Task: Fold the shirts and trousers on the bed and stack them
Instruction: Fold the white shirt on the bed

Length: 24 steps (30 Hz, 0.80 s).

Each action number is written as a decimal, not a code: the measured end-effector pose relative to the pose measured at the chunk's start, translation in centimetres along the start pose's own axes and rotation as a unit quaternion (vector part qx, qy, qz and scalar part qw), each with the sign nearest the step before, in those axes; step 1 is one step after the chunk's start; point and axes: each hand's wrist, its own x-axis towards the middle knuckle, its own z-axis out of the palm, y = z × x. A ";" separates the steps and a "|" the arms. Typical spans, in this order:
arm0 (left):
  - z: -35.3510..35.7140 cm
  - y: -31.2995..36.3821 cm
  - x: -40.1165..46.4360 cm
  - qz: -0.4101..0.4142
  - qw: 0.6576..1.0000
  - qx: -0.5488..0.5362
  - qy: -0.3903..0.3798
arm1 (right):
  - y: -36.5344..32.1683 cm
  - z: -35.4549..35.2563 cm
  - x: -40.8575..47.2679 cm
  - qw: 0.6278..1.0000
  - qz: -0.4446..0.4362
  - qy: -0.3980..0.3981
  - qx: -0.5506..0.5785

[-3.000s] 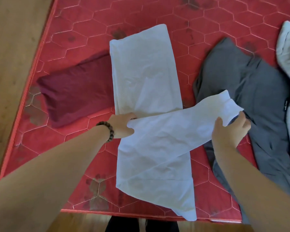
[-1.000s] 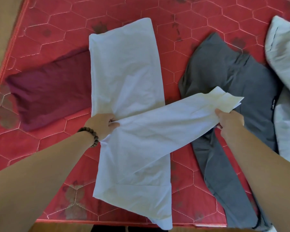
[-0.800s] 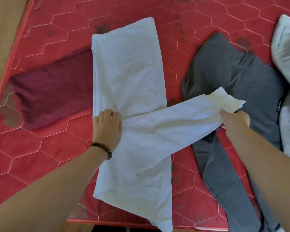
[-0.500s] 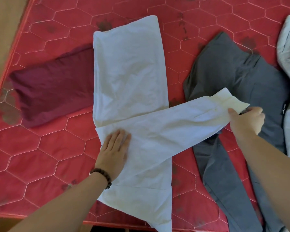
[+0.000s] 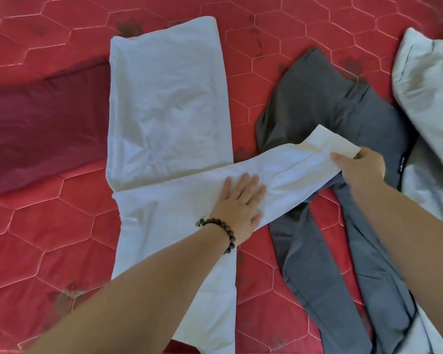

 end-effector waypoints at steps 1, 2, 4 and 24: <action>-0.7 0.8 0.3 -0.015 0.999 -0.034 0.000 | -0.4 0.0 -0.6 0.999 -0.020 -0.002 0.031; -1.6 1.4 0.5 -0.037 0.993 -0.108 0.008 | -1.0 0.0 -1.4 0.996 -0.040 -0.007 0.075; -4.1 2.1 0.4 -0.117 0.916 -0.380 0.054 | -2.5 -0.2 -3.7 0.985 -0.084 -0.032 0.149; -2.7 -9.4 -18.7 -0.514 0.540 -0.651 0.145 | 4.3 11.4 -21.5 0.757 -0.442 -0.266 -0.401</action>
